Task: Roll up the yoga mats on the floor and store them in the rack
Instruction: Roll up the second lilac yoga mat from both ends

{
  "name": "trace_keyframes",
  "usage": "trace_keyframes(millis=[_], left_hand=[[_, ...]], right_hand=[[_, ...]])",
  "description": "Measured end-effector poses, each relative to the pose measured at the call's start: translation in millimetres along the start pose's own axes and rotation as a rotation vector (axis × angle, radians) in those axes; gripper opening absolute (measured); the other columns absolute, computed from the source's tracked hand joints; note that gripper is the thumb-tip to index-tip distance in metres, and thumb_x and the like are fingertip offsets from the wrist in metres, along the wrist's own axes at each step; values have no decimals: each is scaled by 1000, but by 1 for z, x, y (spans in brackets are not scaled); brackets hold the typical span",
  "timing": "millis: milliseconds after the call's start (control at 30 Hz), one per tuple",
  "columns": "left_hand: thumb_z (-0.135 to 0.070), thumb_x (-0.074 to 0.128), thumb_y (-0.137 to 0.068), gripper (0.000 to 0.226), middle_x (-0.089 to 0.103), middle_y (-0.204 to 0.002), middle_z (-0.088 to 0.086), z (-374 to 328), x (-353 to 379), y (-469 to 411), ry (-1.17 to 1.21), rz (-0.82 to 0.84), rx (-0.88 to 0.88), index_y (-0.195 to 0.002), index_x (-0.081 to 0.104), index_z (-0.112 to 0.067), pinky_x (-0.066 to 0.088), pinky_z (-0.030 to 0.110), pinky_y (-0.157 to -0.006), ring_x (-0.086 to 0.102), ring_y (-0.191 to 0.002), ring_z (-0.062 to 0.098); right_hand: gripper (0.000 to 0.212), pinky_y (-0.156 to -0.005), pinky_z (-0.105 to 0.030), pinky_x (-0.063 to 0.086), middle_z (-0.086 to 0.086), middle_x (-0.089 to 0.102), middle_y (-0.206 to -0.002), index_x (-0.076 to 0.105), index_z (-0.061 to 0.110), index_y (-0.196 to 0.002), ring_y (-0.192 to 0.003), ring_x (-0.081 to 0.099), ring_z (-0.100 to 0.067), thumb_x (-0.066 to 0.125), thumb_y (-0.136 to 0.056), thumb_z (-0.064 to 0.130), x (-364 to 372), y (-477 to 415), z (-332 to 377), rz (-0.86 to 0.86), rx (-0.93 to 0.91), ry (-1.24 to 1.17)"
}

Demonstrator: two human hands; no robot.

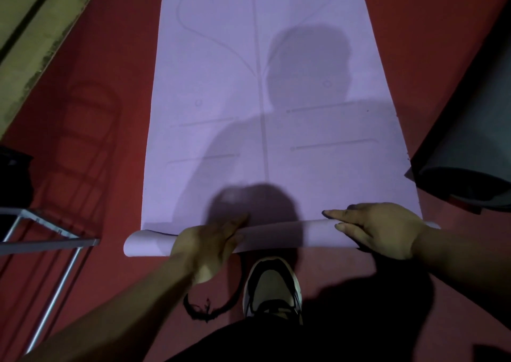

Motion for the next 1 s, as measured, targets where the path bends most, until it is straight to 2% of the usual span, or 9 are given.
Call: trace_keyframes(millis=[167,233,333,467,533,633,767,900,1000], left_hand=[[-68,-9,-87,69,50,-144,-2,-1,2,-1,-26,-53,-63,-155,-1,-59,52,39,-88,65,-113,27],[-65,-7,-91,66,52,-127,1,0,0,-2,-92,-111,-102,-156,3,-56,48,37,-85,64,-107,24],[-61,8,-99,60,55,-106,3,-1,1,2,-150,-220,-147,-157,21,-51,44,38,-76,61,-95,27],[-63,1,-97,64,55,-124,-1,4,7,-1,-194,-175,-184,-158,12,-52,41,40,-80,52,-104,29],[-64,-7,-92,69,54,-131,-2,4,3,-5,-188,-143,-146,-158,8,-51,43,40,-82,54,-109,28],[-65,-10,-89,73,58,-138,-3,3,3,-5,-119,-72,-77,-159,8,-49,50,39,-90,60,-118,25],[-68,-9,-89,74,58,-145,-6,6,4,-5,-38,-18,-52,-158,9,-49,50,38,-96,60,-124,22],[-63,-2,-94,68,60,-137,-6,4,2,-11,-69,-90,-26,-158,16,-48,53,38,-87,60,-119,23],[-62,14,-101,56,60,-116,-1,9,0,-11,-155,-204,-93,-155,26,-53,46,38,-73,60,-97,28]], right_hand=[[55,-70,-38,53,6,59,-105,60,38,-140,-88,62,-25,36,-99,65,-4,-6,-9,-219,-23,106],[58,-71,-38,54,6,62,-109,57,39,-142,-92,64,-24,32,-99,67,-4,-7,-9,-193,-7,111],[69,-78,-36,54,11,61,-120,51,44,-145,-104,64,-19,18,-93,75,-3,-5,-9,-100,40,50],[69,-89,-37,49,14,60,-126,41,46,-149,-113,58,-18,12,-94,76,-4,10,-1,-101,127,65],[63,-89,-37,44,14,61,-124,31,48,-151,-115,55,-19,15,-96,73,-2,16,-1,-104,193,102],[71,-89,-37,48,8,68,-120,25,51,-155,-110,61,-21,12,-90,77,3,18,-2,-26,215,7],[63,-94,-35,48,5,68,-131,21,55,-155,-117,62,-25,28,-95,75,-1,8,-11,13,250,-51],[65,-95,-35,48,10,57,-137,22,52,-156,-120,59,-20,32,-96,73,3,3,-14,-11,230,-54],[66,-86,-39,51,8,55,-122,37,47,-152,-108,60,-22,30,-94,77,2,4,-18,-136,219,-30]])
Point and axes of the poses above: each hand's wrist, its own y-axis away from the middle knuckle, its own x-axis out of the palm, z = x × y, the point moved 9 cm from there along -y, towards the middle knuckle
